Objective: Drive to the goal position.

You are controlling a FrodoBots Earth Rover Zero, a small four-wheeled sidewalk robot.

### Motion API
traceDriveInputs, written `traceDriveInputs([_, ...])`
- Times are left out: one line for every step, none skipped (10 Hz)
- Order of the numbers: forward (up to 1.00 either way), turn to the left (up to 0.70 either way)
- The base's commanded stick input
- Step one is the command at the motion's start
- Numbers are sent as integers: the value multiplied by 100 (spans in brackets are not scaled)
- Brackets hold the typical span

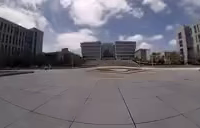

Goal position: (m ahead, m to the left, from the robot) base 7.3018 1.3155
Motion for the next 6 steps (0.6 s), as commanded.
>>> traceDriveInputs([0, 0])
traceDriveInputs([0, 0])
traceDriveInputs([2, 0])
traceDriveInputs([7, 0])
traceDriveInputs([12, 0])
traceDriveInputs([17, 0])
